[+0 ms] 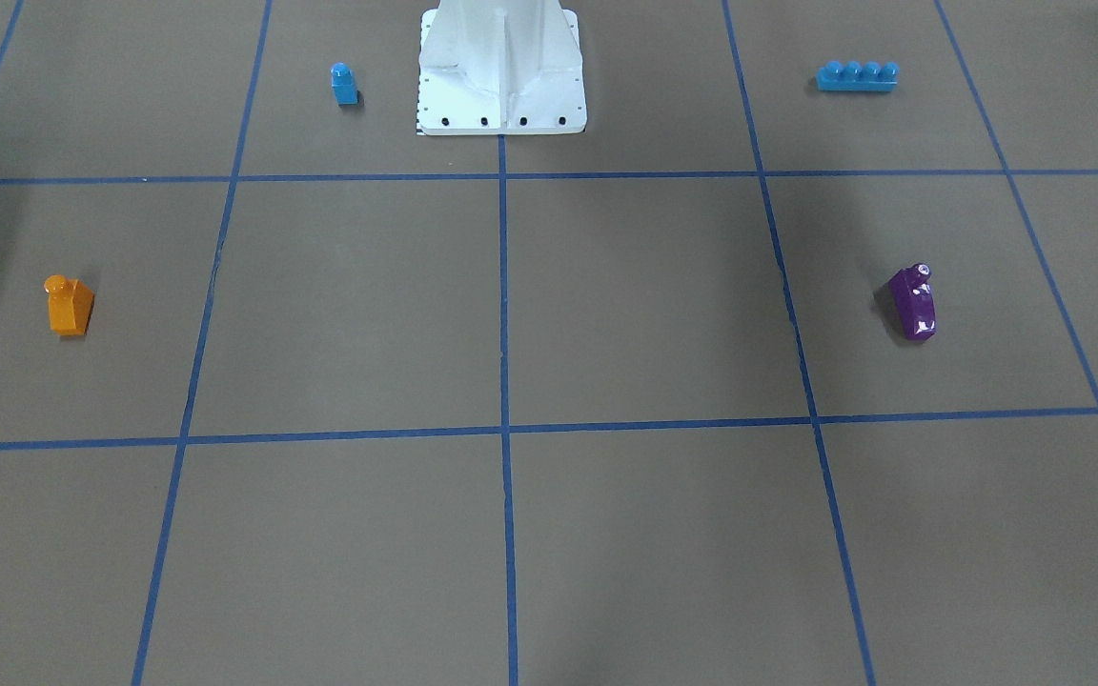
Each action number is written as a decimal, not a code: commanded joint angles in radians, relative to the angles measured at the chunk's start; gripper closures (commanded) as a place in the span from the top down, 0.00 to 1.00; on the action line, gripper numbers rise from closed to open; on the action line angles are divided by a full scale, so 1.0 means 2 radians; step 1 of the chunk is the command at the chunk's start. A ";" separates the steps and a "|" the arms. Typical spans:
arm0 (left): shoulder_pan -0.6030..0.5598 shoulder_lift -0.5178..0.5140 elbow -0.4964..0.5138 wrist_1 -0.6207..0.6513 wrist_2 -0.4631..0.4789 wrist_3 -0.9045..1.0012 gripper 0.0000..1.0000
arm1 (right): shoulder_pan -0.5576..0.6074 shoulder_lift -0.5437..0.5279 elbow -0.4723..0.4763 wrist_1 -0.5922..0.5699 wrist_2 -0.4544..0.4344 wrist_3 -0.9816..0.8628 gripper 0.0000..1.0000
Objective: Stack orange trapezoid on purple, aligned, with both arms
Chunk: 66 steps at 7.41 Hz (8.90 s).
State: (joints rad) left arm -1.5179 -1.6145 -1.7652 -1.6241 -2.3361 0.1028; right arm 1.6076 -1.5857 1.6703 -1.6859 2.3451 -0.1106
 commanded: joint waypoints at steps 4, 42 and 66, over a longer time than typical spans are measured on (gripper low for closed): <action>0.092 0.029 -0.106 0.000 0.003 -0.249 1.00 | -0.001 0.001 0.002 0.000 0.001 0.000 1.00; 0.468 -0.452 0.226 -0.050 0.242 -0.433 0.00 | -0.021 0.021 0.011 0.000 0.048 0.035 1.00; 0.360 -0.309 0.031 0.013 0.144 -0.436 1.00 | -0.281 -0.091 0.157 0.237 -0.082 0.438 1.00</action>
State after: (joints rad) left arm -0.7963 -2.2369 -1.6995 -1.5989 -2.0454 -0.7687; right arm 1.1182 -1.7532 1.9937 -1.2542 2.2172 0.7079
